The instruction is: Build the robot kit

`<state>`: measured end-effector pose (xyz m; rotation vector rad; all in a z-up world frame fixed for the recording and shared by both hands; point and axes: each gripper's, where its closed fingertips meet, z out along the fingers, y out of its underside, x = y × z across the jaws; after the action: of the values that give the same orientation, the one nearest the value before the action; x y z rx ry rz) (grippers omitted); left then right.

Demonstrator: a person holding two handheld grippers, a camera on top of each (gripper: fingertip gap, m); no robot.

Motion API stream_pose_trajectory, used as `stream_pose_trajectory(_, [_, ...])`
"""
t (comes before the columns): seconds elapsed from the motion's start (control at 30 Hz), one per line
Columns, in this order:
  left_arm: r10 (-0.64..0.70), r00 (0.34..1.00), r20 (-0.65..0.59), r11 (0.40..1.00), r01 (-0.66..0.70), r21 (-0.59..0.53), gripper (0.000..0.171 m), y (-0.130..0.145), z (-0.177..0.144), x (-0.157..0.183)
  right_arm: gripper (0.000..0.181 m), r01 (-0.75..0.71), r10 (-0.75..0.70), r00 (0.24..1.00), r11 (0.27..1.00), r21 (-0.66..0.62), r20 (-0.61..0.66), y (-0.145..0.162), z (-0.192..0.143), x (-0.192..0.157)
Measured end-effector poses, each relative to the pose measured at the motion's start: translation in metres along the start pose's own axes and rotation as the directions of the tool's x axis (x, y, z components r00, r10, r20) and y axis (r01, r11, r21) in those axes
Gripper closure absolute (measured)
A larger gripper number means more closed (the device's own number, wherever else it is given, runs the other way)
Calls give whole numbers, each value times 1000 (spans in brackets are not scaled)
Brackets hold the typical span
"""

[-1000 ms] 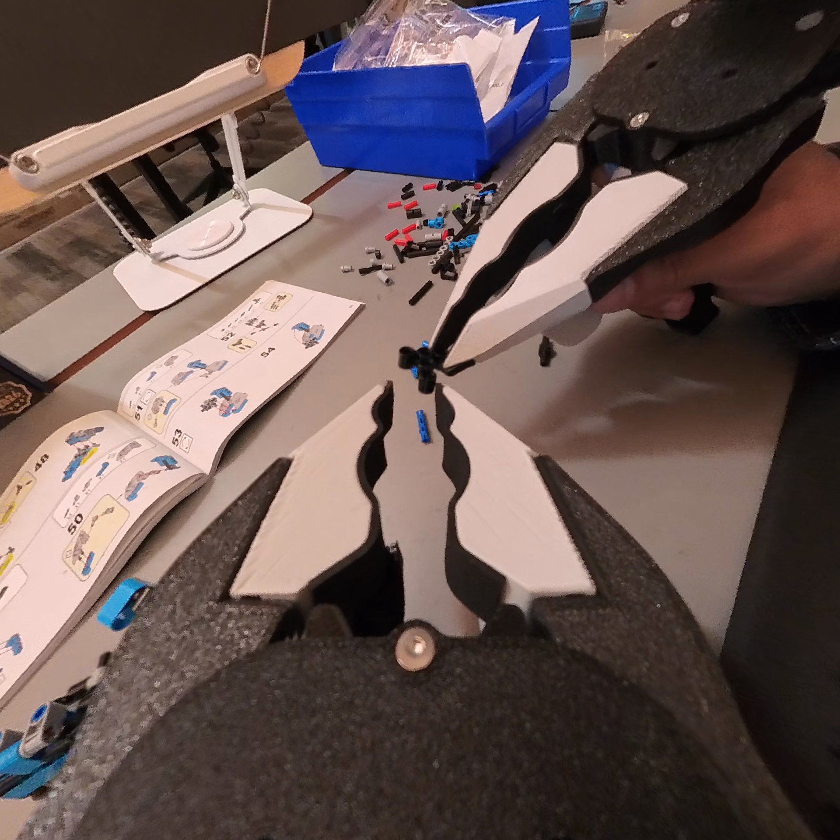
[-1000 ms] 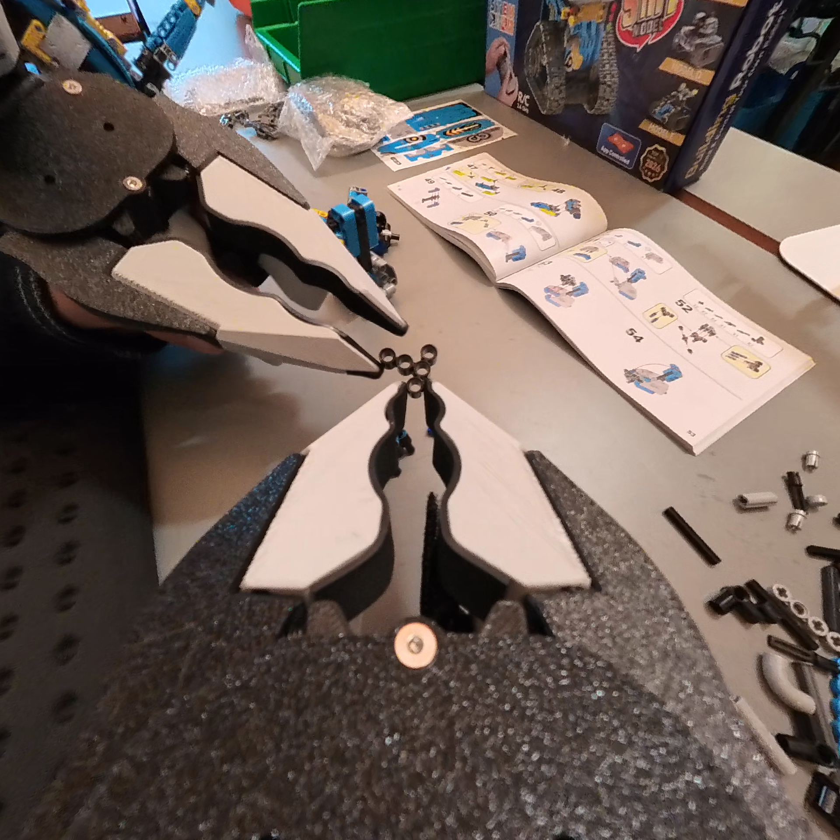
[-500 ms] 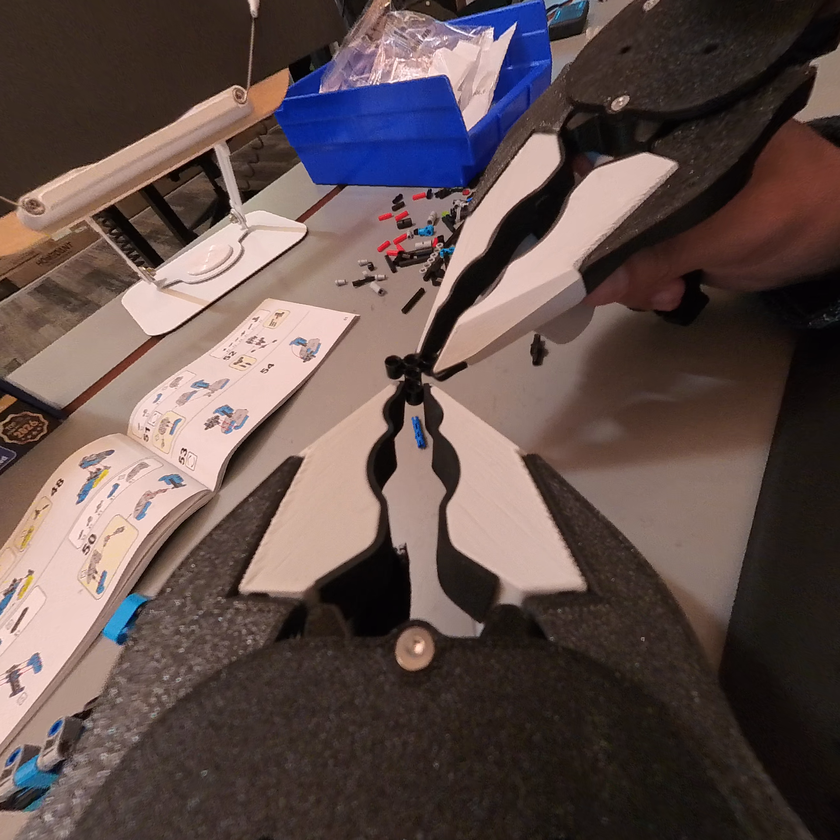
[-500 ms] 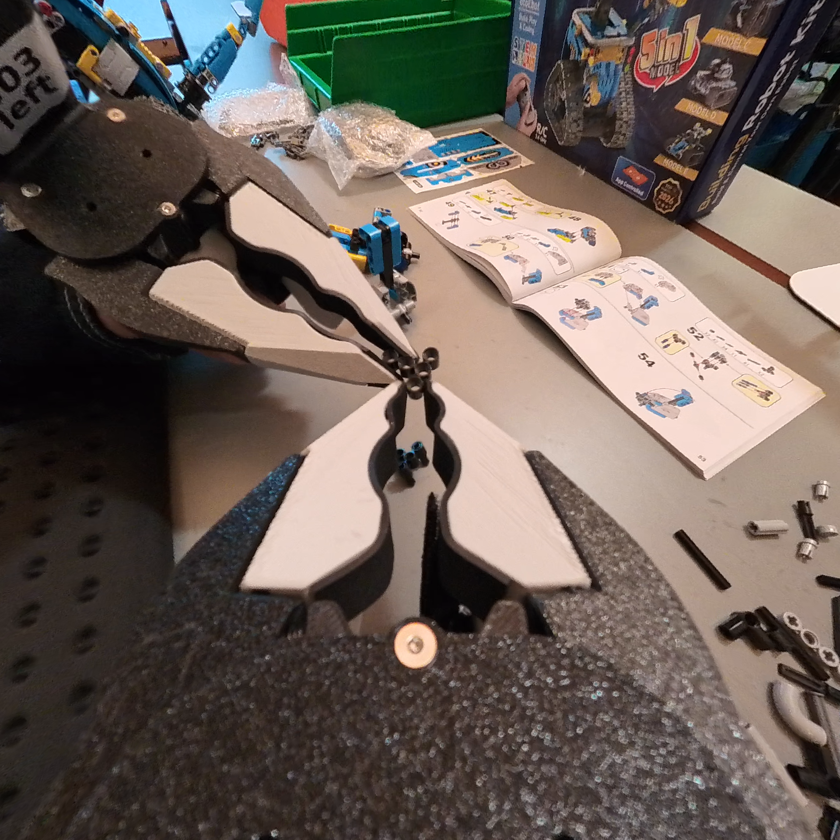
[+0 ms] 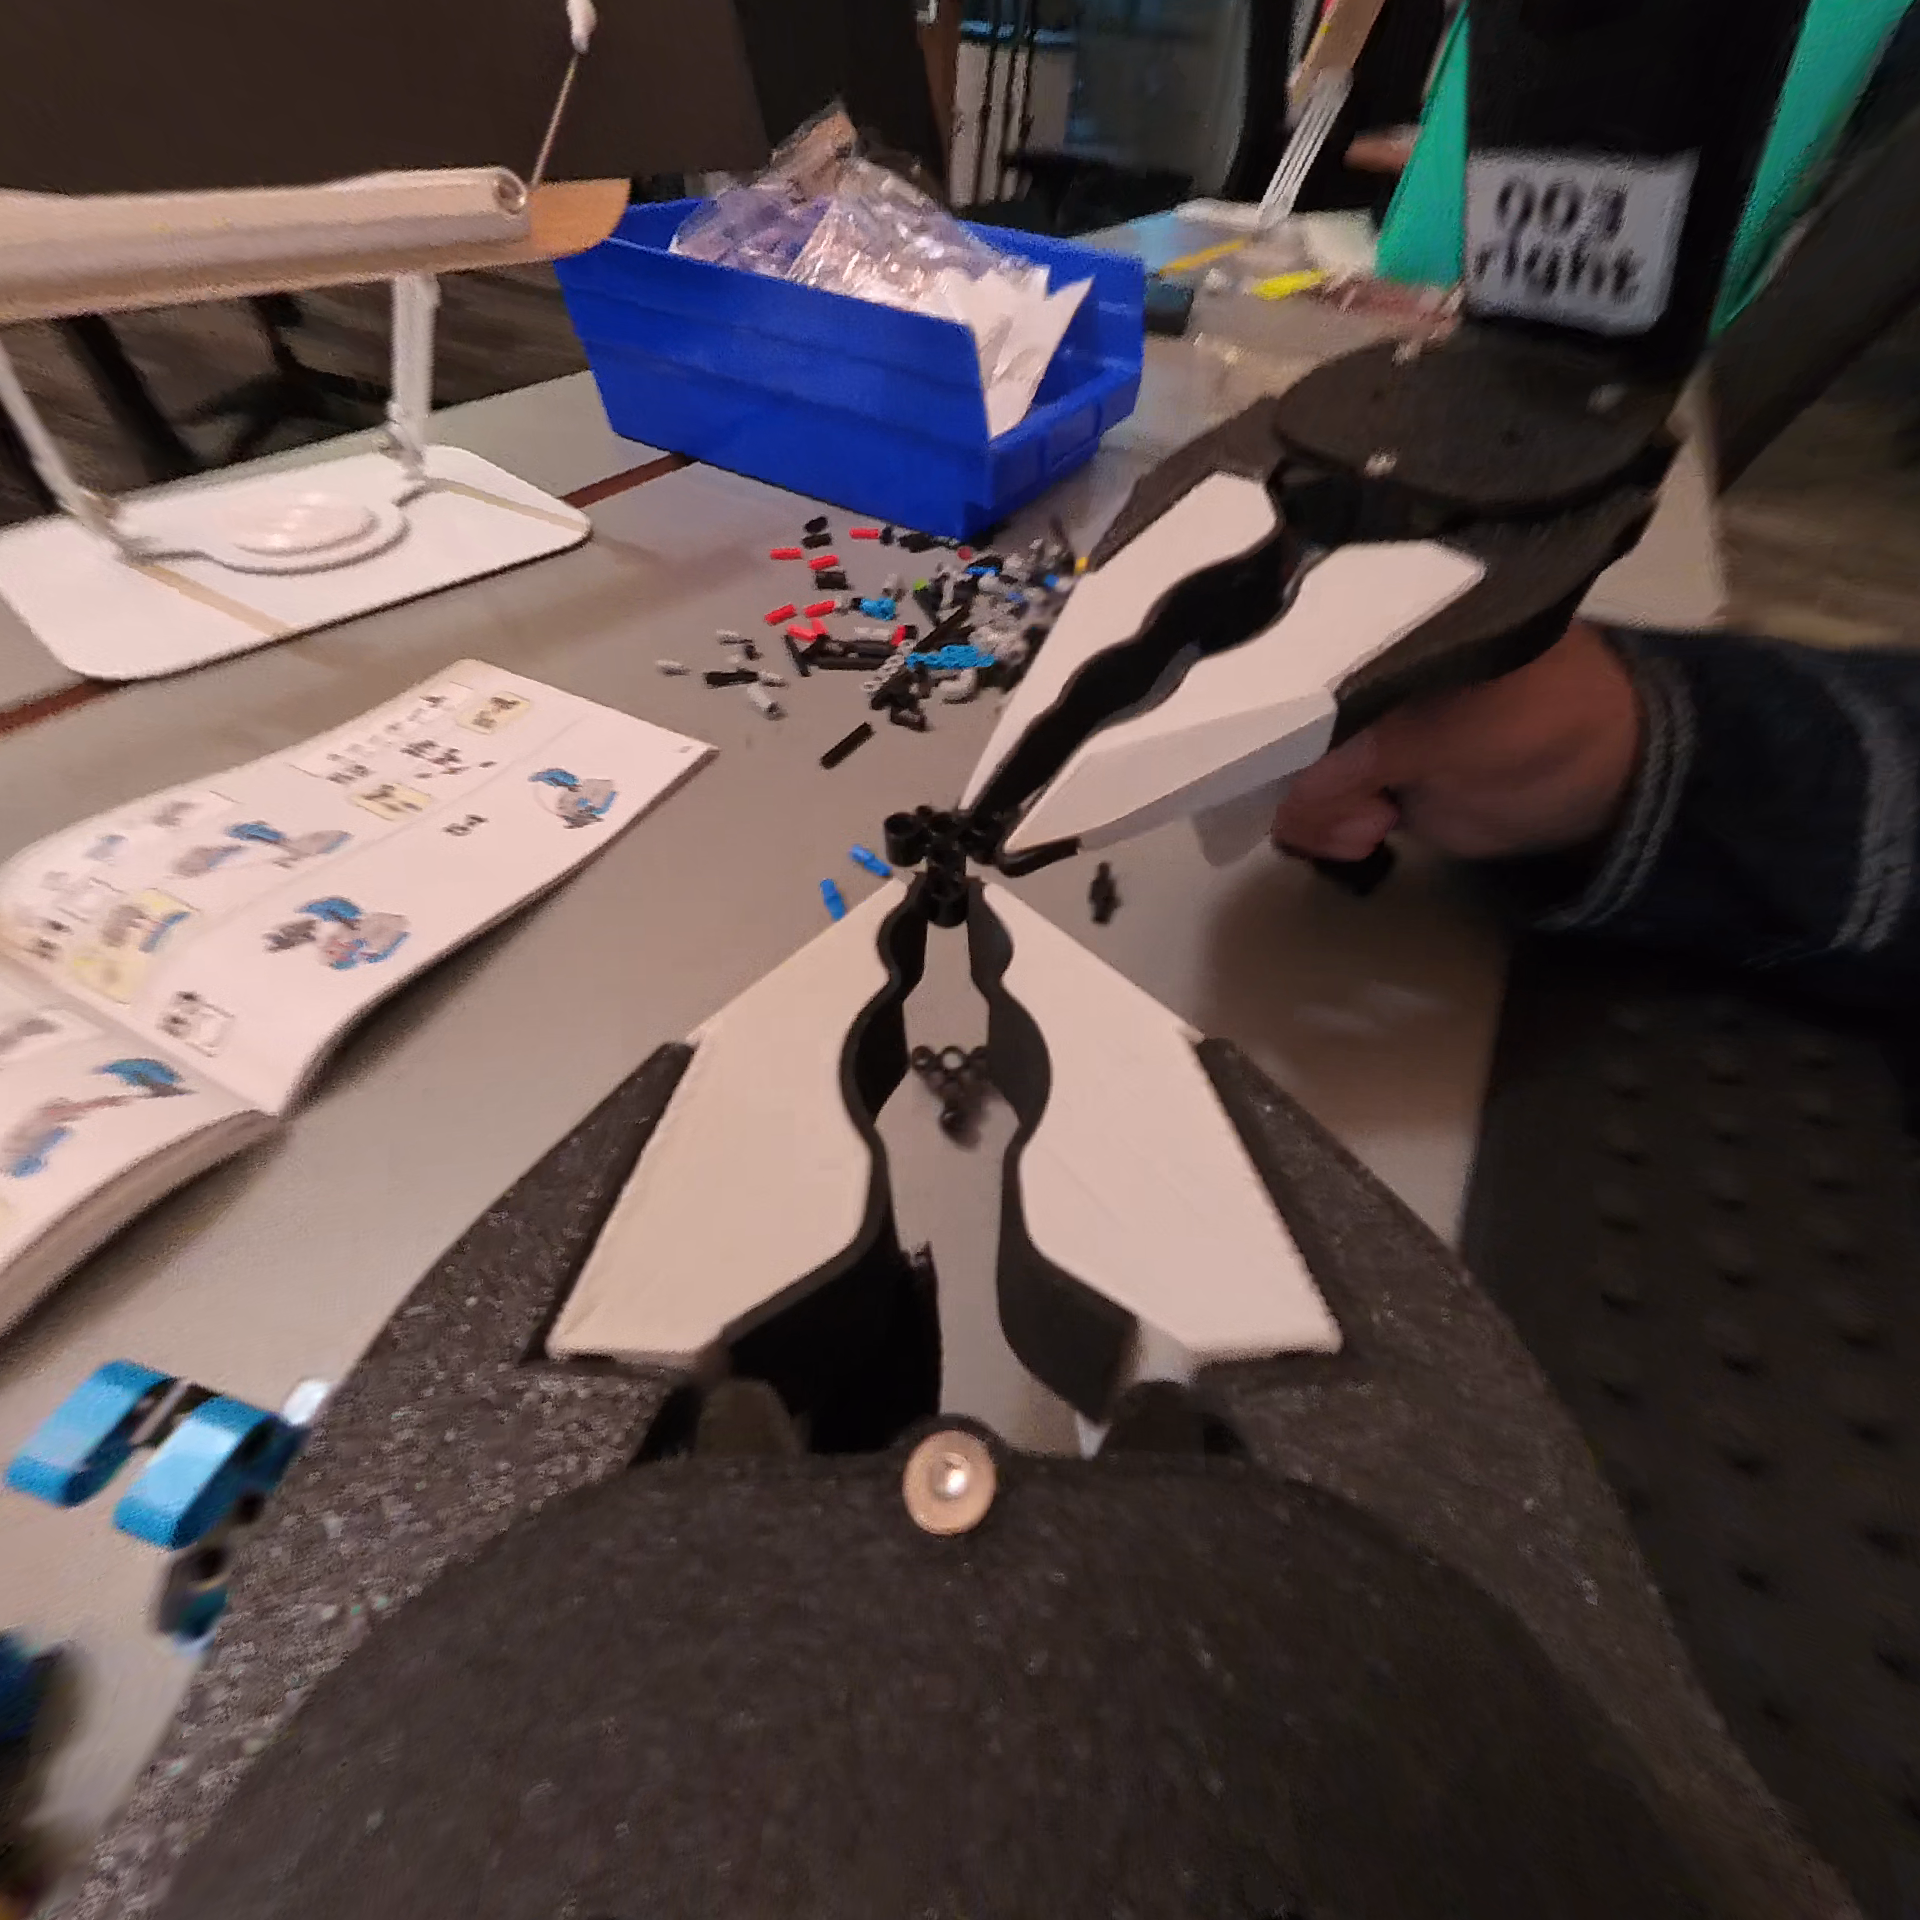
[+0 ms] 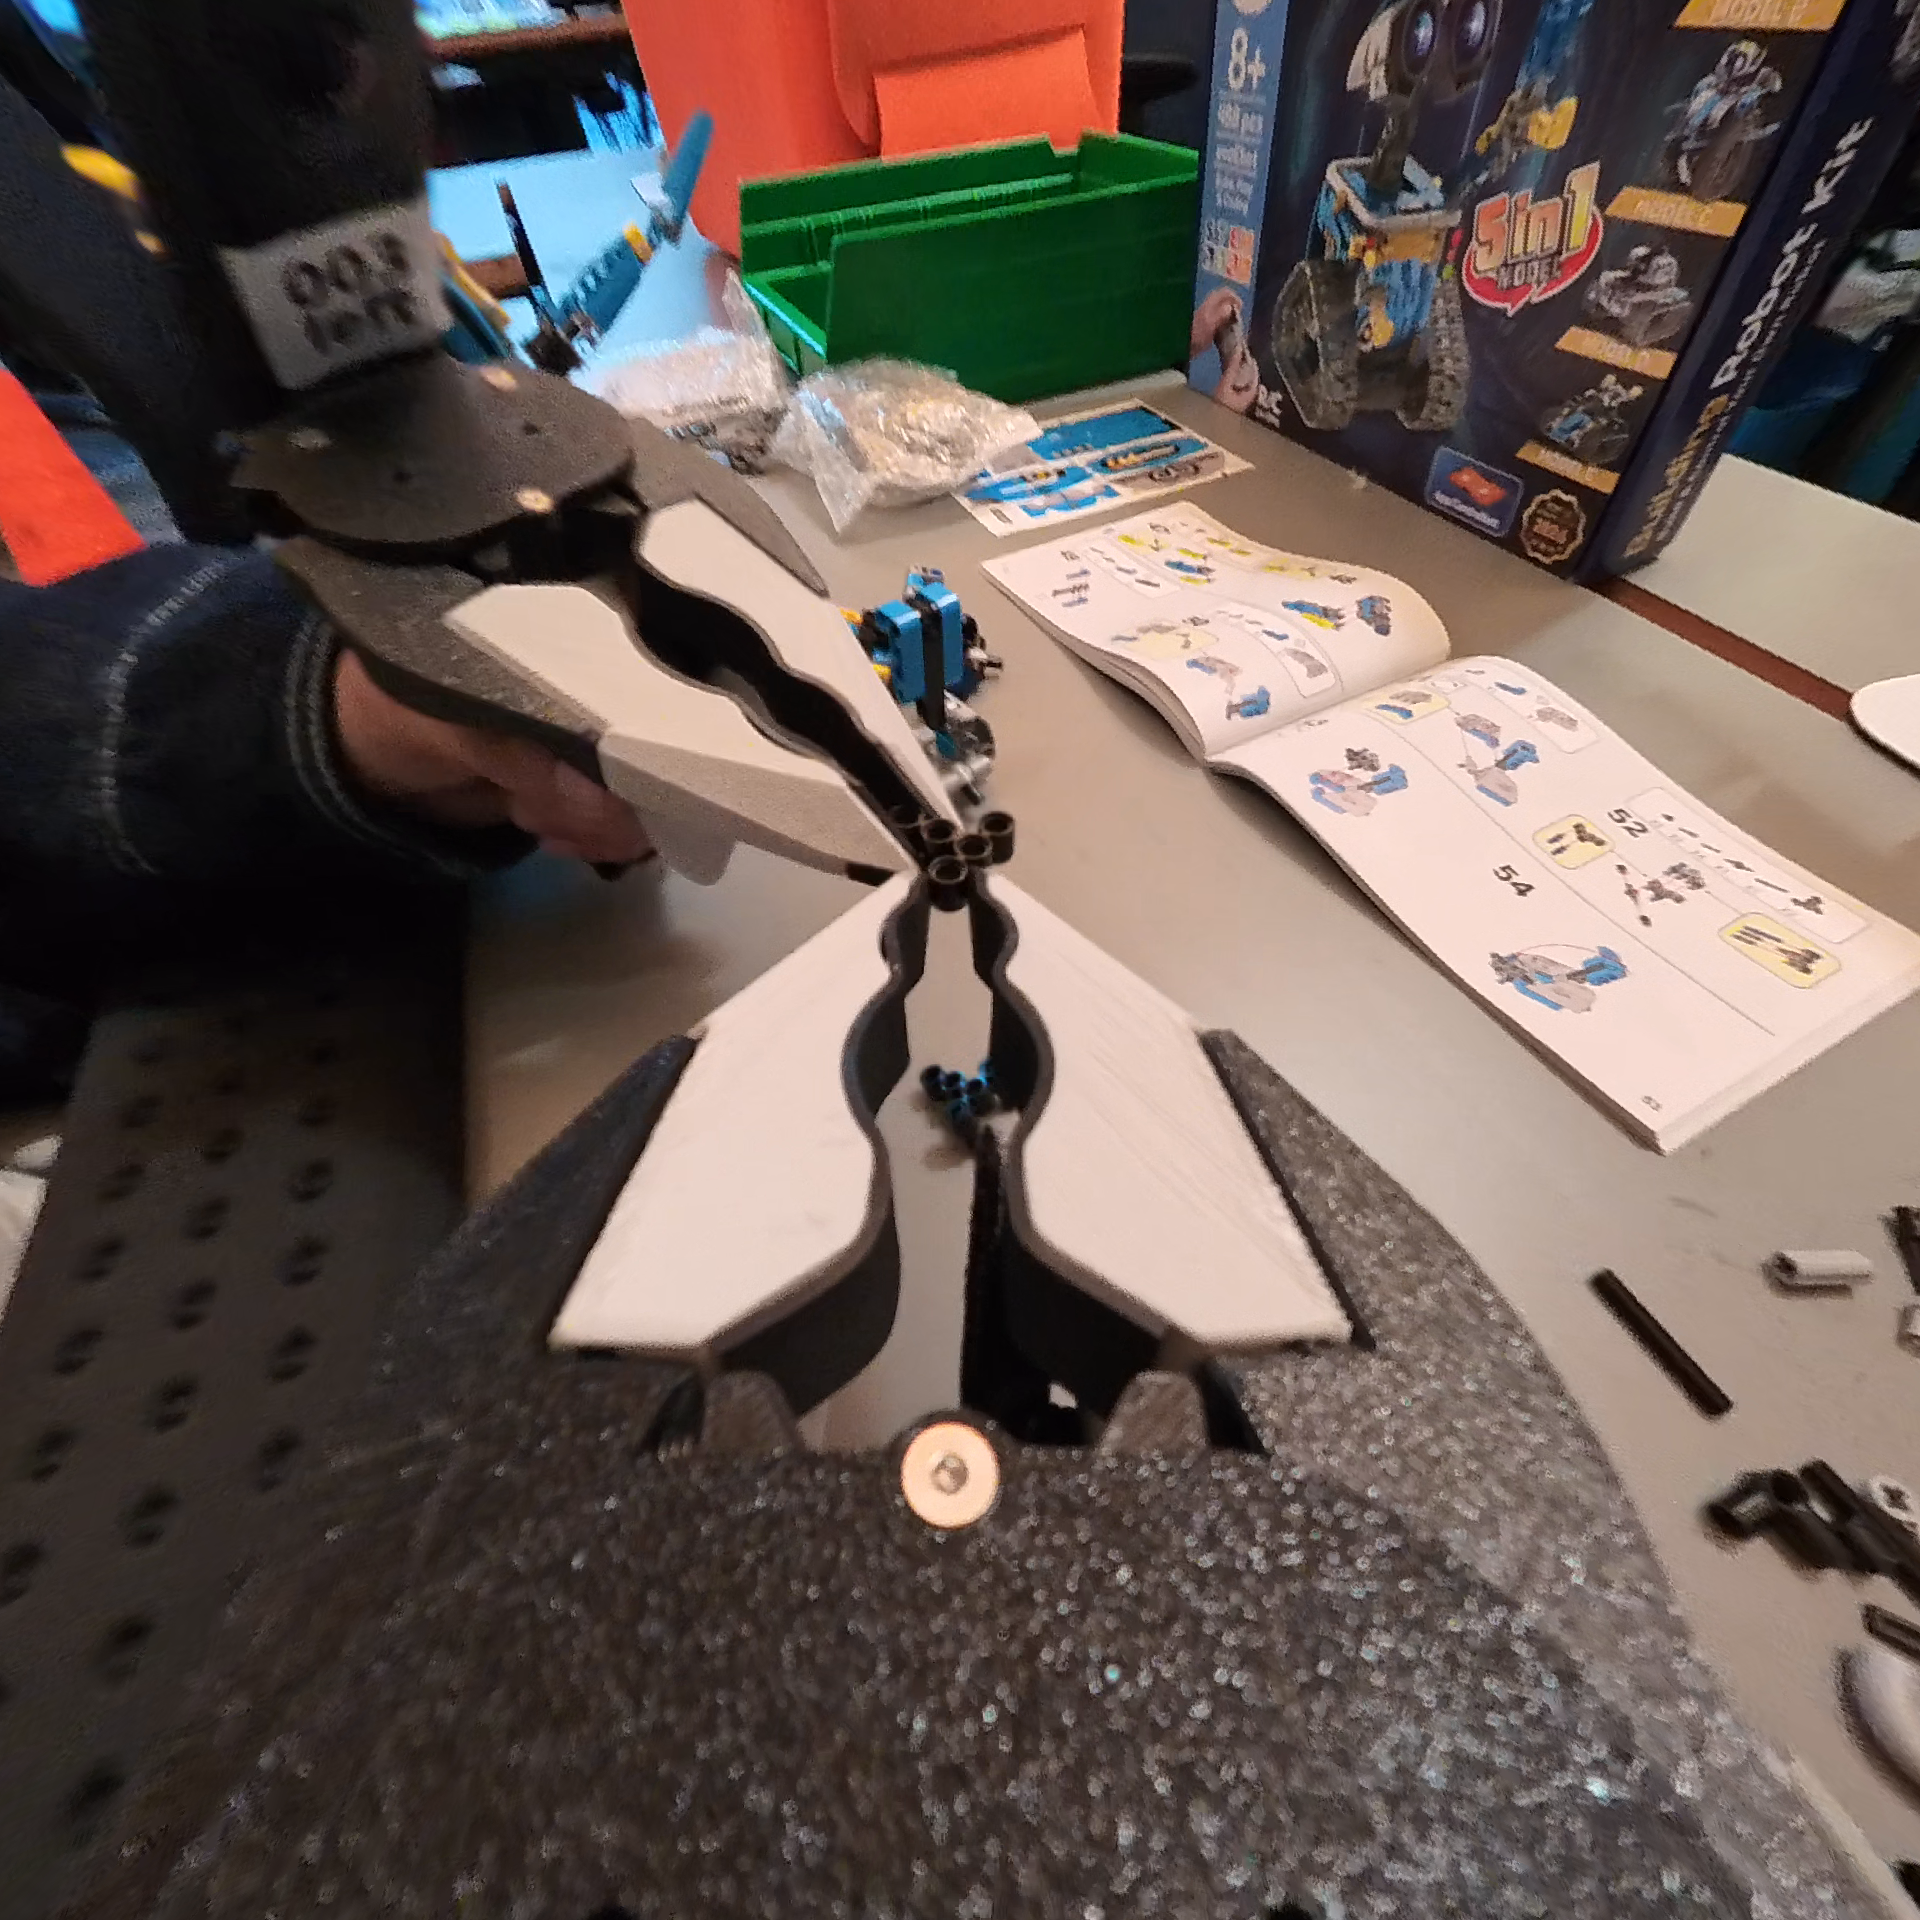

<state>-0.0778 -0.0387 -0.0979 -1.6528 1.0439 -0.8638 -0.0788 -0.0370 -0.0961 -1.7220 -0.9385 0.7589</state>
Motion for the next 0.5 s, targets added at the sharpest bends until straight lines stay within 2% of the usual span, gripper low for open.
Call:
stream_pose_trajectory(0.07, [-86,995,-55,995,88,38,165,-6,-3,1,174,-29,28,999,999,41,30,-7,-3,-2])
stream_pose_trajectory(0.13, [-116,992,-55,991,120,65,165,-10,-6,-2,179,-40,38,999,997,63,36,-10,-5,-2])
stream_pose_trajectory(0.5, [-117,993,-15,990,118,79,164,-10,-7,-10,173,-64,61,998,992,108,25,-15,-9,4])
